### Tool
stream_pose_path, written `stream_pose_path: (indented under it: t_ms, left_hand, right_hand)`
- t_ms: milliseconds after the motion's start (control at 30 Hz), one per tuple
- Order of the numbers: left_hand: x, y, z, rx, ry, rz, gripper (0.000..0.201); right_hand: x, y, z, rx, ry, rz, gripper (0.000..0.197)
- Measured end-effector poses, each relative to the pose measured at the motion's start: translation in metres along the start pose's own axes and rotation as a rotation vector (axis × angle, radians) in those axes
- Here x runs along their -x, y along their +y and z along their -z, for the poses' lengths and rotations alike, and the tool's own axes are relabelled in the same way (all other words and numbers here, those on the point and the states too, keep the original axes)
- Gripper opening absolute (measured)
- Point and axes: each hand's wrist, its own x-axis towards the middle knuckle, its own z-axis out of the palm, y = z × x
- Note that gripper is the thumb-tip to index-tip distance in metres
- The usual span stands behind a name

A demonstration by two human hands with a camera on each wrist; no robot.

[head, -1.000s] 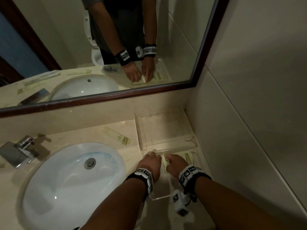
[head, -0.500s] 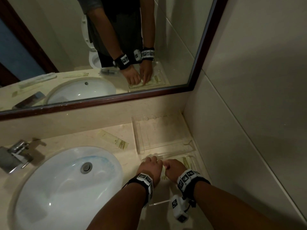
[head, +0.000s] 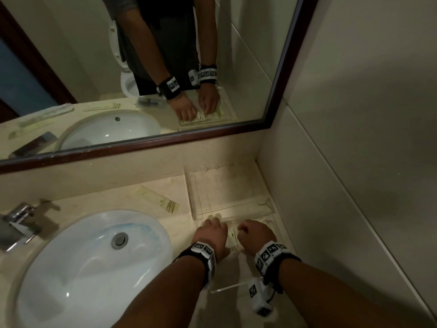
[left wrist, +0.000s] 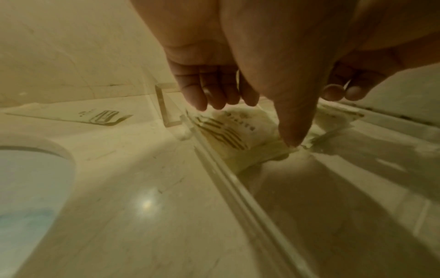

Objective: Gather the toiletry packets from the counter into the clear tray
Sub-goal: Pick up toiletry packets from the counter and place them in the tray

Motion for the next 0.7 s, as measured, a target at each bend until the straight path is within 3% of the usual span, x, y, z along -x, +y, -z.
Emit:
stream_pose_path:
  t_ms: [167,267,367,500,700]
  left_hand:
    - [-0.001,0.009,0.010,0.045,0.067,-0.087,0.043]
    - [-0.005,0.019,0.017,0.014,0.012,-0.126,0.032]
    - [-0.009,0.028,0.016,-0.019,-0.030,-0.192,0.034]
    - [-0.010,0.034,0.006,-0.025,-0.038,-0.250,0.041]
    - [-0.011,0.037,-0.006,-0.025,-0.035,-0.279,0.047]
  right_hand:
    - [0.001,0.013,0.021,0.070,-0.007,-0.140,0.016]
    - [0.005,0.021,0.024,0.141,-0.149,-0.138,0.021]
    - [0.011,0.032,0.019,0.209,-0.287,-0.139,0.024]
    - [0.018,0.041,0.010,0.255,-0.285,-0.159,0.018]
    - [0.018,0.038,0.006,0.261,-0.275,-0.068,0.031]
